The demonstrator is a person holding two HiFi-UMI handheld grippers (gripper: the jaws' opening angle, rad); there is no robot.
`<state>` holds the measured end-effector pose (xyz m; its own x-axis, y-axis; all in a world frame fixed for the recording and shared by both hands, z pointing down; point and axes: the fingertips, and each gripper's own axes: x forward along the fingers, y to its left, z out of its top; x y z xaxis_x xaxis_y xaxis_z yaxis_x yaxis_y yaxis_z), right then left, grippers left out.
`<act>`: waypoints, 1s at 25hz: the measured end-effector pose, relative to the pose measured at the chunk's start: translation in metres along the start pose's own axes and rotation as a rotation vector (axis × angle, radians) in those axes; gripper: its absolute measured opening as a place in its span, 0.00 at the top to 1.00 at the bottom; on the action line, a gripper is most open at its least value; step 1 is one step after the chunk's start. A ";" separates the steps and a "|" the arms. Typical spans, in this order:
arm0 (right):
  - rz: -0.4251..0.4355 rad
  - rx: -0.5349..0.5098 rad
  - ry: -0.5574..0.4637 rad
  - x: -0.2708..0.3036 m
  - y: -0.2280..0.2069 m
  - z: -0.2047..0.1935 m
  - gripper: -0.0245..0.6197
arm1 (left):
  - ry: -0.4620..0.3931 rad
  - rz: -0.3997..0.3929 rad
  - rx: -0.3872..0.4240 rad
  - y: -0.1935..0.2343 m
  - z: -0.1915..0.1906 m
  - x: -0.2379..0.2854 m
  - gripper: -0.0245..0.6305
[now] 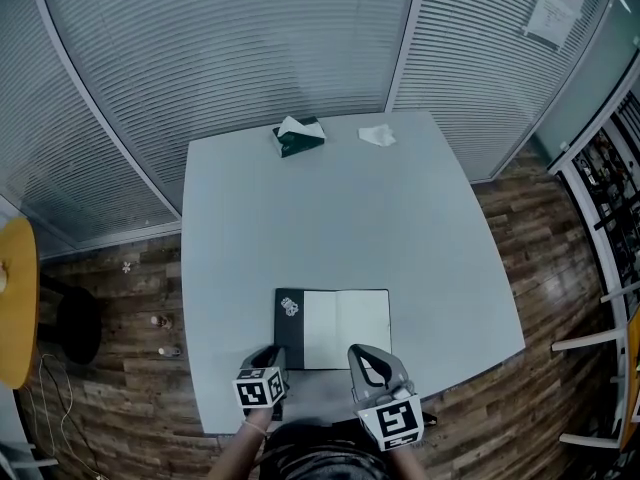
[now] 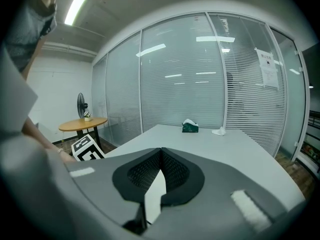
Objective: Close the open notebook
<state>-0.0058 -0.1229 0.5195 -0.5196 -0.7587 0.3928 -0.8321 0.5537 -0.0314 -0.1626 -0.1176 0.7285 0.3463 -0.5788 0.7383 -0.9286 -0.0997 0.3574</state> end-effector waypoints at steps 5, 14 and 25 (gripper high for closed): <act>0.012 -0.006 -0.011 -0.001 0.000 0.003 0.96 | -0.040 -0.011 -0.015 -0.007 0.010 -0.010 0.82; 0.025 -0.010 -0.022 -0.003 -0.006 0.006 0.96 | -0.106 -0.051 -0.058 -0.023 0.027 -0.028 0.84; 0.049 -0.018 -0.043 -0.012 -0.015 0.007 0.96 | -0.172 -0.091 -0.072 -0.050 0.040 -0.046 0.89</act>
<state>0.0108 -0.1247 0.5086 -0.5676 -0.7445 0.3516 -0.8023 0.5960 -0.0332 -0.1374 -0.1182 0.6536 0.3943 -0.7007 0.5946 -0.8807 -0.1032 0.4624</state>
